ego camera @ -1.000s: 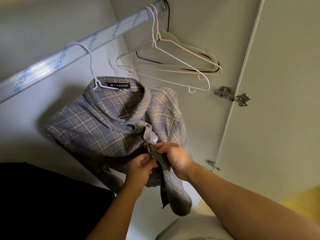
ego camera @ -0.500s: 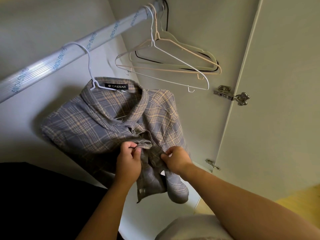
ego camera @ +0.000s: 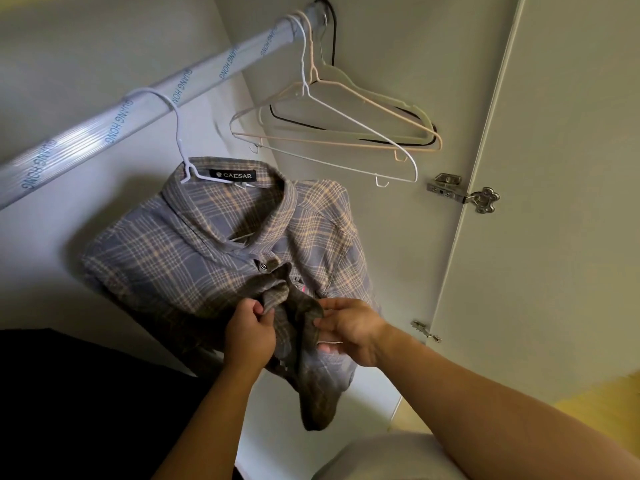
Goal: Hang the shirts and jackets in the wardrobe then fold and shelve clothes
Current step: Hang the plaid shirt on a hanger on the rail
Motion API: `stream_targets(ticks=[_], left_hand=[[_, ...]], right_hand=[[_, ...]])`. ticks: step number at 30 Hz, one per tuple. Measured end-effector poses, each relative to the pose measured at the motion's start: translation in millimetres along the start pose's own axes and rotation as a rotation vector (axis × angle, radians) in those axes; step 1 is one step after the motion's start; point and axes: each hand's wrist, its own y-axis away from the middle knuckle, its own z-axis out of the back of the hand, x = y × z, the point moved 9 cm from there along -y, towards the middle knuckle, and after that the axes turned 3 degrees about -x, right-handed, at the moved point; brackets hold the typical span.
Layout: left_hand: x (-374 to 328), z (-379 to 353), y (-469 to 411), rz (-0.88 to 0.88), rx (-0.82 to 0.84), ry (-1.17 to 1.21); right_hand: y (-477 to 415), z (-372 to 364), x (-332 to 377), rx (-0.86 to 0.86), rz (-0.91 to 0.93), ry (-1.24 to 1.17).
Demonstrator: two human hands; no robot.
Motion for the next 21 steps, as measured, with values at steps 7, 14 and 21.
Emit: stream_targets(ticks=[7, 14, 21], left_hand=[[0.4, -5.4, 0.5, 0.041, 0.049, -0.068], [5.9, -13.5, 5.0, 0.055, 0.144, -0.111], [1.7, -20.0, 9.1, -0.003, 0.232, -0.053]], right_hand=[[-4.9, 12.2, -9.3, -0.141, -0.069, -0.147], [-1.8, 18.1, -13.0, -0.178, -0.128, 0.055], [-1.5, 8.0, -11.8, -0.101, -0.117, -0.058]])
